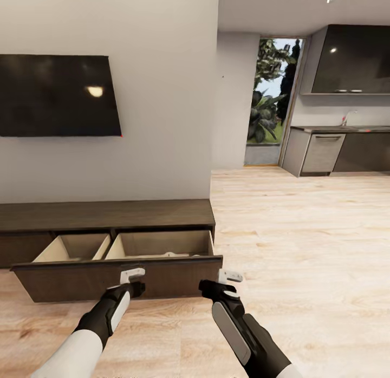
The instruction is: Place each of the two pumpkins and all three candles from the living room inside a cabinet in the living room (use any cabinet), then make sure every cabinet is closed, and position the cauldron so it is next to a table in the living room.
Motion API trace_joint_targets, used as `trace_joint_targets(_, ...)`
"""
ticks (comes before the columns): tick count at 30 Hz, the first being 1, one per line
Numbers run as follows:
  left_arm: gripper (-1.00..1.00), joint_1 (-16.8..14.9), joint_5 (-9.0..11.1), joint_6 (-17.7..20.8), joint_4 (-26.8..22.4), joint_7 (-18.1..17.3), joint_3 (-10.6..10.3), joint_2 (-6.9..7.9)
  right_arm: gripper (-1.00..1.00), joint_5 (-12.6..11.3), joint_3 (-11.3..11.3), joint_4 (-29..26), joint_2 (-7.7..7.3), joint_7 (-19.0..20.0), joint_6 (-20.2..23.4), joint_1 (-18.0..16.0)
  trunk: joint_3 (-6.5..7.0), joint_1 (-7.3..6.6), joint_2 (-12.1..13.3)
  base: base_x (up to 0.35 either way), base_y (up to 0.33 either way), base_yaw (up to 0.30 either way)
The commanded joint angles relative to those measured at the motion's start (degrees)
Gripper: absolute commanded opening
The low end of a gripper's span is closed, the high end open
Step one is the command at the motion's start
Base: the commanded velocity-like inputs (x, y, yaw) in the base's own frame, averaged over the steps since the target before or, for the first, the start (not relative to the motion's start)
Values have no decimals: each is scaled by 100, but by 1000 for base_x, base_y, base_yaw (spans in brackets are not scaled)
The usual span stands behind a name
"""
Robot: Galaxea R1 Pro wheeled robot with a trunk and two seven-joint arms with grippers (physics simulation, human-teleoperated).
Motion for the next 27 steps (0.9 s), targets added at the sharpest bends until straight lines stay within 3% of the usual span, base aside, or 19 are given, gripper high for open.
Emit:
trace_joint_targets(1, 100, -2, 30, -15, 0, 16, 16, -7, 100, -34, 12, 18, -5, -44, -66, -5, -24, 22, -44, 0, 0, 0)
trace_joint_targets(7, 100, 6, 24, -307, 17, 9, 12, 3, 100, -21, 19, 114, -3, -44, -217, -13, -132, 154, -285, 0, 0, 0)
trace_joint_targets(11, 100, 13, 21, -409, 18, 6, 12, 7, 100, 153, 17, 158, -1, -16, -399, -14, -204, 241, -446, 0, 0, 0)
trace_joint_targets(15, 100, 42, 2, -585, 18, 5, 12, 8, 100, 252, 16, 386, 12, 388, -776, -14, -276, 329, -606, 0, 0, 0)
trace_joint_targets(20, 100, 130, -321, -879, 18, 1, 12, 9, 100, 436, 14, 643, 128, 651, -1026, -14, -365, 439, -806, 0, 0, 0)
trace_joint_targets(22, 100, 144, -450, -921, 19, -1, 18, 14, 100, 661, 14, 842, 173, 678, -1393, -17, -401, 483, -887, 0, 0, 0)
trace_joint_targets(27, 100, 190, -485, -933, 18, -8, 16, 12, 100, 882, 14, 1461, 173, 853, -1784, -183, -491, 593, -1087, 0, 0, 0)
